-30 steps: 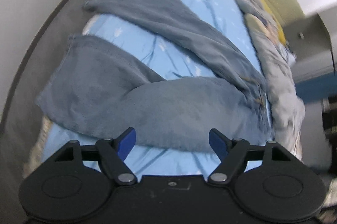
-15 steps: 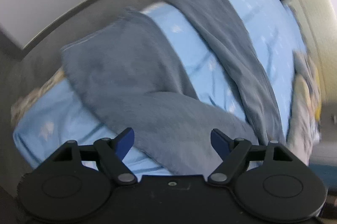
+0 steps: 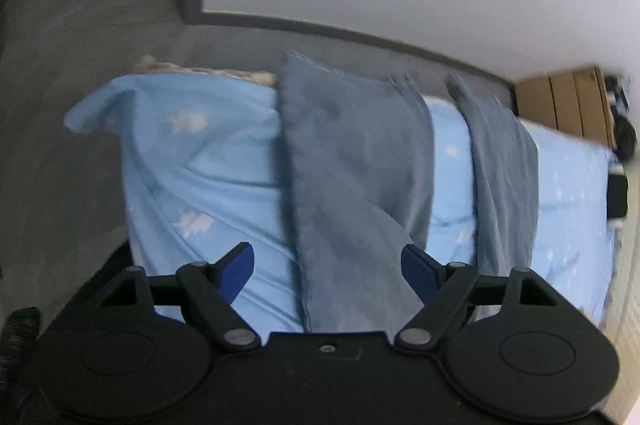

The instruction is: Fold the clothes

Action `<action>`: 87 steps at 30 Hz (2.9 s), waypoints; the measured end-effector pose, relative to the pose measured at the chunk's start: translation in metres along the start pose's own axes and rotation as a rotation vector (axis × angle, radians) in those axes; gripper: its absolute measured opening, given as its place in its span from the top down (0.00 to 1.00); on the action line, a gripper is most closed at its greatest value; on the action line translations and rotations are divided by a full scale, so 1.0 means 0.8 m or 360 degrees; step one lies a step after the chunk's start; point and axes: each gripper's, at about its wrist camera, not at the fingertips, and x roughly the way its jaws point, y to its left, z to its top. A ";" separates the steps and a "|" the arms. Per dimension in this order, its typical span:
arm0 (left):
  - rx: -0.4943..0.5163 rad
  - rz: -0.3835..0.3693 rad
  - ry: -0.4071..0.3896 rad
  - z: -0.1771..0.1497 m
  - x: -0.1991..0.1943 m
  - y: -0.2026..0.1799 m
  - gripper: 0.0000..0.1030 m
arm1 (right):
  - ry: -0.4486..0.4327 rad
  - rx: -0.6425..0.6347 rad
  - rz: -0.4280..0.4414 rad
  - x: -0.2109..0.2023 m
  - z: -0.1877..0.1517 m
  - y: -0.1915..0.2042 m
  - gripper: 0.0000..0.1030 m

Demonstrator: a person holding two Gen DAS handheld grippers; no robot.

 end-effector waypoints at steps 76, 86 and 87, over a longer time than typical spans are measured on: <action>0.0600 -0.0457 0.0032 0.099 0.335 -0.509 0.51 | -0.0203 -0.0296 -0.0122 0.208 0.237 0.382 0.67; 0.0038 -0.0451 -0.0111 0.184 0.311 -0.307 0.30 | -0.0161 -0.0619 -0.0167 0.148 0.145 0.399 0.59; -0.0028 -0.0438 -0.0115 0.189 0.316 -0.288 0.30 | -0.0150 -0.0640 -0.0172 0.139 0.131 0.400 0.60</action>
